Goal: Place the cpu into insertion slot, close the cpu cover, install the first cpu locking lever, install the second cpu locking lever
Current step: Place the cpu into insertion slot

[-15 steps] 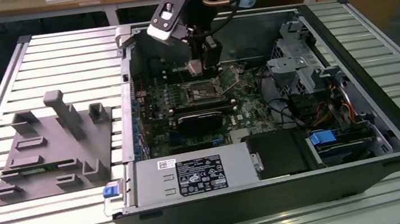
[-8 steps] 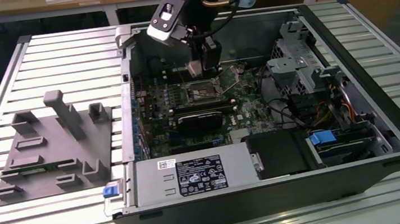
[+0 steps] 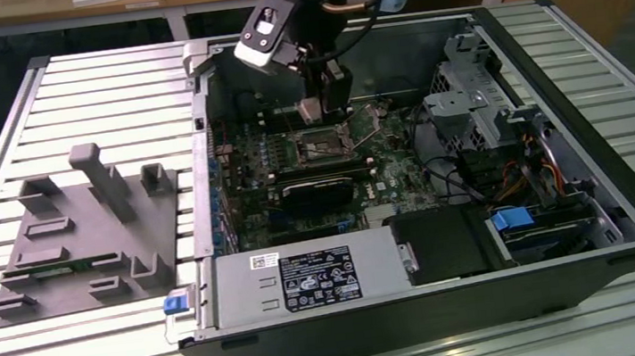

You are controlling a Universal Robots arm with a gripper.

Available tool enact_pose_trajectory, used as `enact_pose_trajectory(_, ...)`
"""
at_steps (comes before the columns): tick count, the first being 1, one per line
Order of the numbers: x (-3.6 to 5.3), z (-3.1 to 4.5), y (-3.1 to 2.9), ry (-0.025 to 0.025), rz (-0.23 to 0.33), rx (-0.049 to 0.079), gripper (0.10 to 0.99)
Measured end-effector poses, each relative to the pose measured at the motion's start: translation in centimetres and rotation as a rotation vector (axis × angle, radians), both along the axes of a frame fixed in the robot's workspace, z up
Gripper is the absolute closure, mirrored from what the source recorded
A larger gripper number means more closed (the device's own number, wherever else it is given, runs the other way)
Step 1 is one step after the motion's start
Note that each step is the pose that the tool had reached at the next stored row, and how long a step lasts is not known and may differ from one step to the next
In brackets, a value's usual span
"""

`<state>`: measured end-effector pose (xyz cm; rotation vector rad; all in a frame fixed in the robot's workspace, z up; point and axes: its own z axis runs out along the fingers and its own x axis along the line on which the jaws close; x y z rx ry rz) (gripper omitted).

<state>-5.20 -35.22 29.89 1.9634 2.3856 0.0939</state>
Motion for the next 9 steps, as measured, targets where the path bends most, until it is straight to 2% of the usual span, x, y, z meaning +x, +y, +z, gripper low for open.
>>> enact_pose_trajectory(9, 0.04, -0.17, 0.0, -0.0002, -0.019, 0.0, 0.545)
